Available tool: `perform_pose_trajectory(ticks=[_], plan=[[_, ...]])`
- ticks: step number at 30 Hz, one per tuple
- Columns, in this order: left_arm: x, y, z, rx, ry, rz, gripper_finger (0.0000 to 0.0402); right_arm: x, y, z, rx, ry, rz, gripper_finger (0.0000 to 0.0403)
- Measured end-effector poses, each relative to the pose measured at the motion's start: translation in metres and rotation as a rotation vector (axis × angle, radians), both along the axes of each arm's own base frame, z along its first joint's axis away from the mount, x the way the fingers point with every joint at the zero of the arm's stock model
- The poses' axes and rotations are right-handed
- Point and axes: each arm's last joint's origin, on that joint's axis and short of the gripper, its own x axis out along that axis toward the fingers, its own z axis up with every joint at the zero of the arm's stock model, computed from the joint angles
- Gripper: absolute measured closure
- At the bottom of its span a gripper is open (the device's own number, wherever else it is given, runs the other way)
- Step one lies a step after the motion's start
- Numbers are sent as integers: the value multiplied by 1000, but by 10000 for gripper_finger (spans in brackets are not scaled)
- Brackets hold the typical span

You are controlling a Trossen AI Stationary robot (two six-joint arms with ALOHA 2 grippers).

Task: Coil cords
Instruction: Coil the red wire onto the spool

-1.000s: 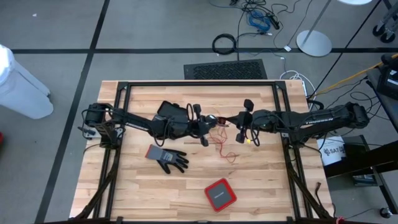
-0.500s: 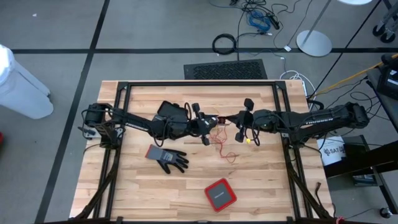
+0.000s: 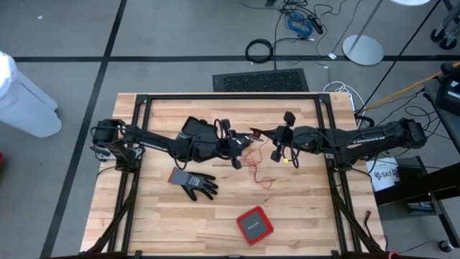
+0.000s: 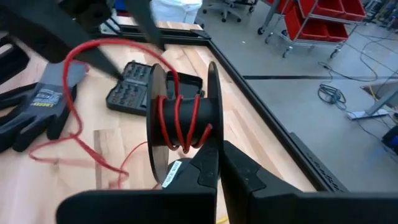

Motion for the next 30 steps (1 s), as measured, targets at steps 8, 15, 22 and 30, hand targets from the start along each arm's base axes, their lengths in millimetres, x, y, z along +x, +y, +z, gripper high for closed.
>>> perform_pose_trajectory(ticks=[8, 15, 22, 30], plan=[[1, 1, 5, 1, -10, 25, 271, 2, 0, -1, 1, 1, 4, 403], [9, 1, 28, -28, -40, 27, 271, 22, 0, -16, -8, 15, 6, 403], [12, -1, 25, -166, 9, 5, 271, 27, -4, -8, -56, -82, -47, 403], [13, -5, 24, -172, 2, -9, 271, 28, -4, -5, -21, -127, -51, 403]])
